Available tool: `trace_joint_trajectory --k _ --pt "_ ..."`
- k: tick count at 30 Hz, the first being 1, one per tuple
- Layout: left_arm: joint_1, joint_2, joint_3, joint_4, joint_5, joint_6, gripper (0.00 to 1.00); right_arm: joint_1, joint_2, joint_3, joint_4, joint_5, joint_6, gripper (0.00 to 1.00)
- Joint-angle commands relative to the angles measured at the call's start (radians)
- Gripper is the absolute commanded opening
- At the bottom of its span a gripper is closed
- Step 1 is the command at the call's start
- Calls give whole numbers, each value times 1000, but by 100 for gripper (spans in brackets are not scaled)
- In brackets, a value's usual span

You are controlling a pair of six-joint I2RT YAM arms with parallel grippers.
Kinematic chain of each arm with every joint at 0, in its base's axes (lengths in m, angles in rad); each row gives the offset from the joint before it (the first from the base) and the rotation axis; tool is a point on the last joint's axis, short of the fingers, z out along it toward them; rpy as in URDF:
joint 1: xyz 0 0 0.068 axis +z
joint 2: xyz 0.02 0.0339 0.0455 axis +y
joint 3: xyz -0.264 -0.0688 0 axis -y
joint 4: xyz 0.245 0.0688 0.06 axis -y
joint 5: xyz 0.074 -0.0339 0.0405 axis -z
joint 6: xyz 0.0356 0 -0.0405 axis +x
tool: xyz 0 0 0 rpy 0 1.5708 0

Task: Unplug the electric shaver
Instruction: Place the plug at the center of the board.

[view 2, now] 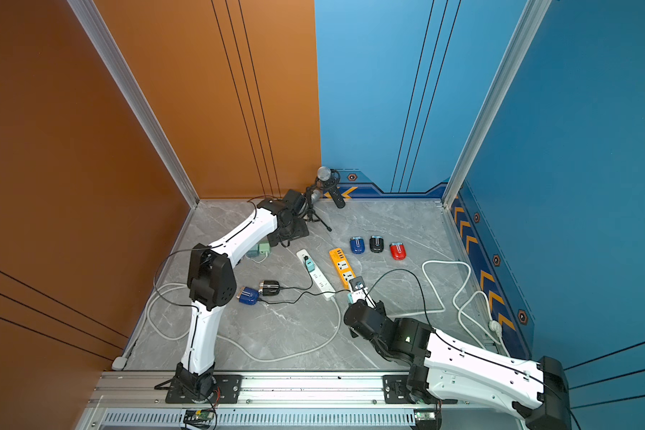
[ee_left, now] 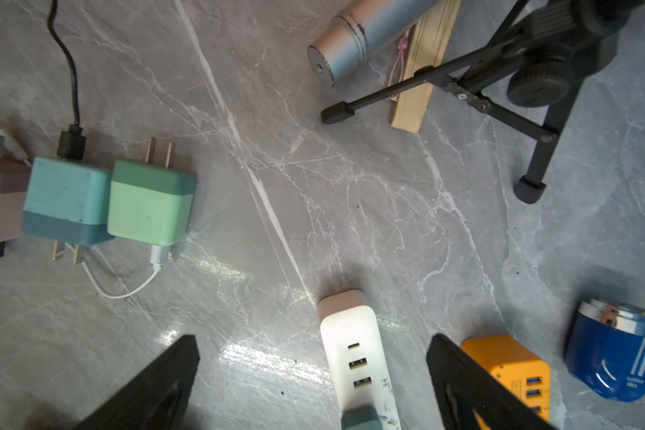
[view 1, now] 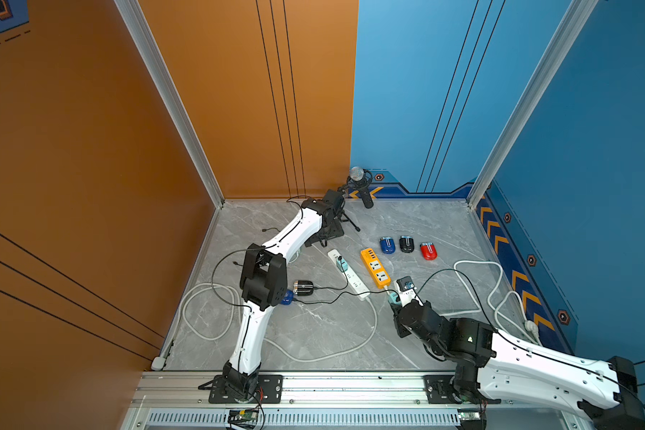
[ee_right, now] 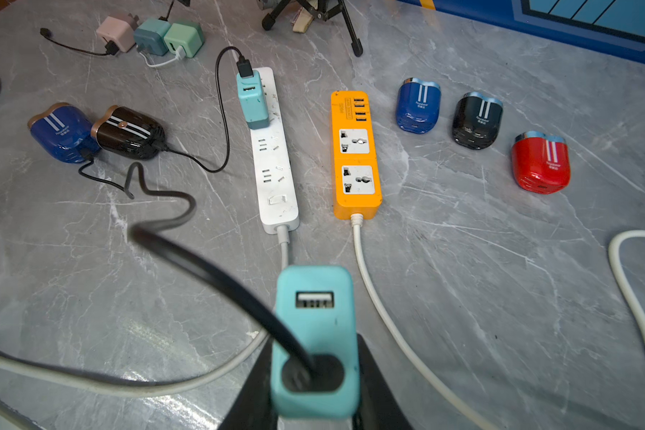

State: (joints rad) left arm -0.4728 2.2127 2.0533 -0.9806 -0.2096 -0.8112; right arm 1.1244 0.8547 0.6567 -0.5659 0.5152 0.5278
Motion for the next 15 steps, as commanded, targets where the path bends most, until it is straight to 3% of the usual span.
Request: trace_joint_trajectory --k 1,8,15 --pt "13 -64 -32 -8 -29 15 99 -9 45 -15 7 -67 -20 17" --pt "33 -128 -108 -8 -38 20 99 -8 247 -31 118 -181 -71 19" --pt "59 -193 -186 -7 -40 29 99 -17 363 -47 202 -211 -86 22"
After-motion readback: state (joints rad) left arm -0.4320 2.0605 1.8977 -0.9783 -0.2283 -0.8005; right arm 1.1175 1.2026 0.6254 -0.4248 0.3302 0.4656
